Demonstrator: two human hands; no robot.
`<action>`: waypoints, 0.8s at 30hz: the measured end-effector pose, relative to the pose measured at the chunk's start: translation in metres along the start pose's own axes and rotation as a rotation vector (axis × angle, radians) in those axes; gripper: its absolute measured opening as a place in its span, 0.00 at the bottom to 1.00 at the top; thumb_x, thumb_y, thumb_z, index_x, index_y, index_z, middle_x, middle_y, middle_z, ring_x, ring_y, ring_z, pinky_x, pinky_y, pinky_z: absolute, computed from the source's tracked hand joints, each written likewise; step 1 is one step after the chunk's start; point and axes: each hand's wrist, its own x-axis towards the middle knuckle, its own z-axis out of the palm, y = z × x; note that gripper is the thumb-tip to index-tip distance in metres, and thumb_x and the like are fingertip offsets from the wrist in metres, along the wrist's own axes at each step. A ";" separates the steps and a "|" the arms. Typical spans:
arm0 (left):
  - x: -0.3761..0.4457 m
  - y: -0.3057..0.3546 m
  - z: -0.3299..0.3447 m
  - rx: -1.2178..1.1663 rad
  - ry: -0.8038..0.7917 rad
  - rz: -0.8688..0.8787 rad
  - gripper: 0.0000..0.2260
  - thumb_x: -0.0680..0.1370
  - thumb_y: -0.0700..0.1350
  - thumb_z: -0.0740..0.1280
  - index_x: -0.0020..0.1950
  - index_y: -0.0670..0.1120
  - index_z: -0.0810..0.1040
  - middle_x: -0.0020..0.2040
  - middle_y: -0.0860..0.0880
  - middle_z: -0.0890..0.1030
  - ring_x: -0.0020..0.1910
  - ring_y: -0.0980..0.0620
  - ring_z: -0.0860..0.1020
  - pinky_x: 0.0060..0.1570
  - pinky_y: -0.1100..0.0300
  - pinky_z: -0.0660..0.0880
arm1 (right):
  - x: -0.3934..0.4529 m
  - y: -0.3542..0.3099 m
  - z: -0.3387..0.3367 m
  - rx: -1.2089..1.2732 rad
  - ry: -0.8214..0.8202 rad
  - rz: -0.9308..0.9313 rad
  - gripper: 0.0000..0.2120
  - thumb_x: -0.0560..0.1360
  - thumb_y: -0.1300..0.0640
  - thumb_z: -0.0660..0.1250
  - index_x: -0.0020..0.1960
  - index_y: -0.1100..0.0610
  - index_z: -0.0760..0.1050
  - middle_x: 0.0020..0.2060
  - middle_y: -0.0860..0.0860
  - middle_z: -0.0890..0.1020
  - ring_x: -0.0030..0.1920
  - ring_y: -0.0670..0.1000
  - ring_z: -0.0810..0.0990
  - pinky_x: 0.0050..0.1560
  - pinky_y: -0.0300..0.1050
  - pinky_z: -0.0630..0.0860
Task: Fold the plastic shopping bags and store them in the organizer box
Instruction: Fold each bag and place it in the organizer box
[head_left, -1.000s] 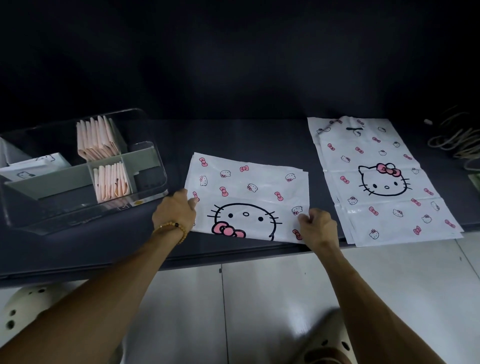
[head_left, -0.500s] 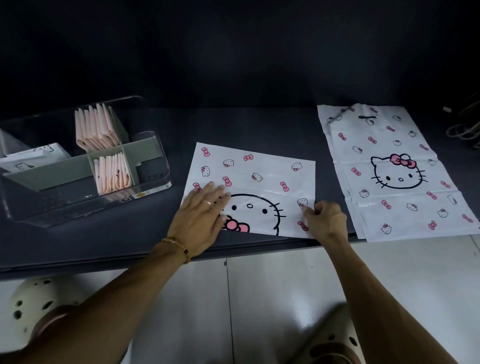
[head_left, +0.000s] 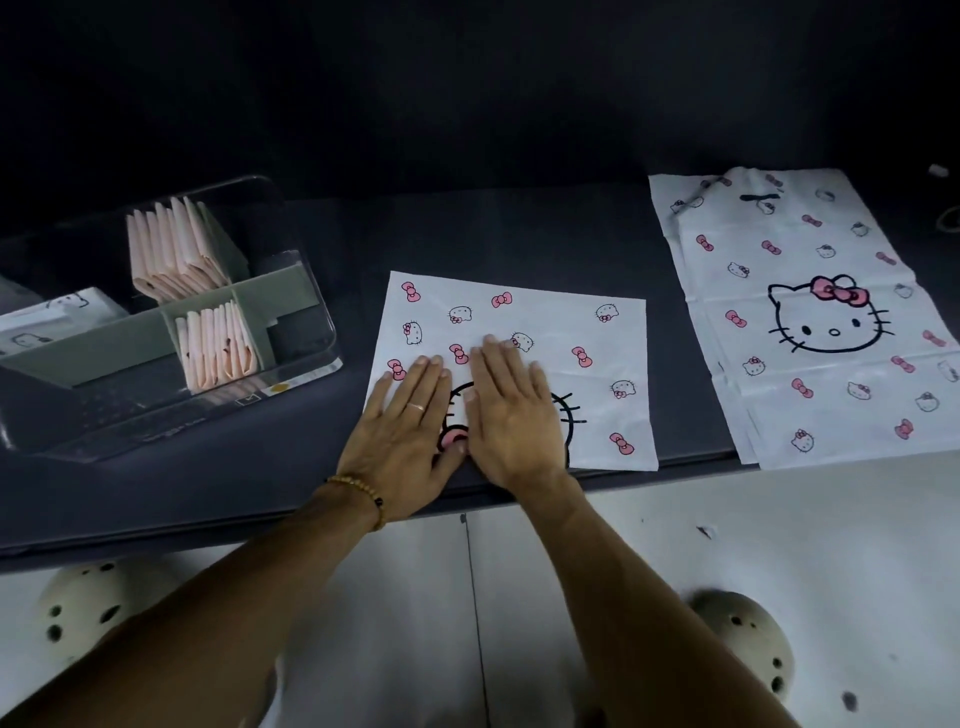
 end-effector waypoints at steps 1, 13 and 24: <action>0.000 0.001 -0.001 -0.014 0.001 -0.007 0.34 0.78 0.62 0.41 0.78 0.41 0.49 0.78 0.43 0.50 0.77 0.46 0.47 0.75 0.45 0.47 | -0.004 0.017 -0.004 -0.062 -0.016 -0.005 0.26 0.82 0.47 0.48 0.78 0.54 0.54 0.78 0.53 0.54 0.78 0.53 0.49 0.76 0.57 0.49; 0.010 0.012 -0.014 -0.134 0.032 -0.018 0.31 0.79 0.58 0.48 0.77 0.42 0.54 0.78 0.46 0.53 0.77 0.49 0.48 0.75 0.47 0.46 | -0.023 0.103 -0.030 -0.206 -0.027 0.238 0.38 0.78 0.35 0.40 0.79 0.59 0.44 0.78 0.57 0.49 0.78 0.55 0.46 0.77 0.55 0.46; 0.105 0.035 -0.003 -0.030 0.021 0.191 0.31 0.79 0.61 0.39 0.78 0.48 0.42 0.79 0.51 0.44 0.77 0.53 0.41 0.75 0.51 0.41 | -0.023 0.106 -0.028 -0.212 0.010 0.213 0.37 0.79 0.36 0.42 0.78 0.61 0.49 0.78 0.58 0.53 0.78 0.57 0.50 0.75 0.56 0.49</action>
